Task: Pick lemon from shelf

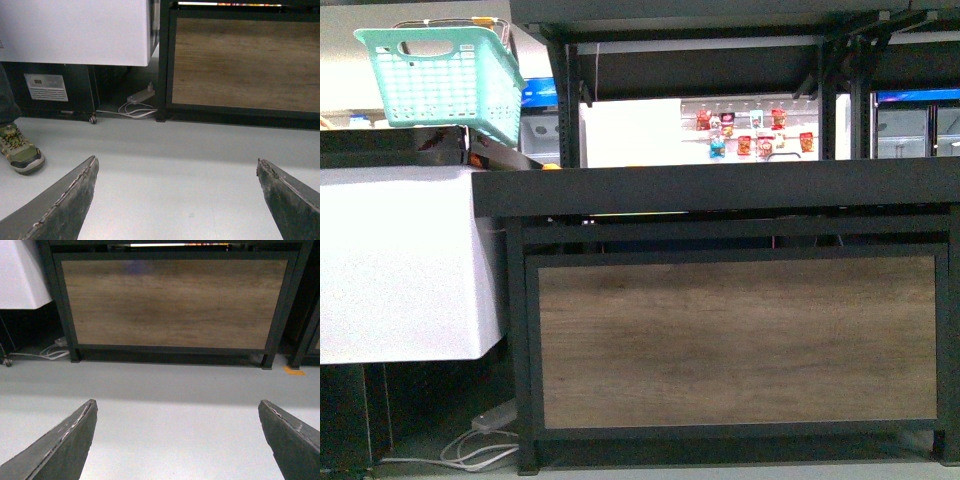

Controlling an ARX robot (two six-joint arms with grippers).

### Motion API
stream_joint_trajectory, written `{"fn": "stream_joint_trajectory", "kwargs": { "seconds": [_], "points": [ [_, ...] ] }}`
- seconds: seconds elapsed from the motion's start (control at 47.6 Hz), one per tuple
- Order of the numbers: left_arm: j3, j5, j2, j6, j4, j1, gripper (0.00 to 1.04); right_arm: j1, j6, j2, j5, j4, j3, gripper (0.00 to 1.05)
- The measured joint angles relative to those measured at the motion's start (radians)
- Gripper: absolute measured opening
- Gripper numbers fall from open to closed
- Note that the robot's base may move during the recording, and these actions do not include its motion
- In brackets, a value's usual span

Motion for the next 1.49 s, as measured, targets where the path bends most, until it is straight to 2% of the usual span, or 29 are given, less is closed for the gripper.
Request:
{"fn": "stream_joint_trajectory", "kwargs": {
  "seconds": [1.493],
  "points": [
    [0.0, 0.001, 0.0, 0.0, 0.0, 0.0, 0.97, 0.0, 0.0, 0.0, 0.0, 0.0, 0.0, 0.97]
  ]
}}
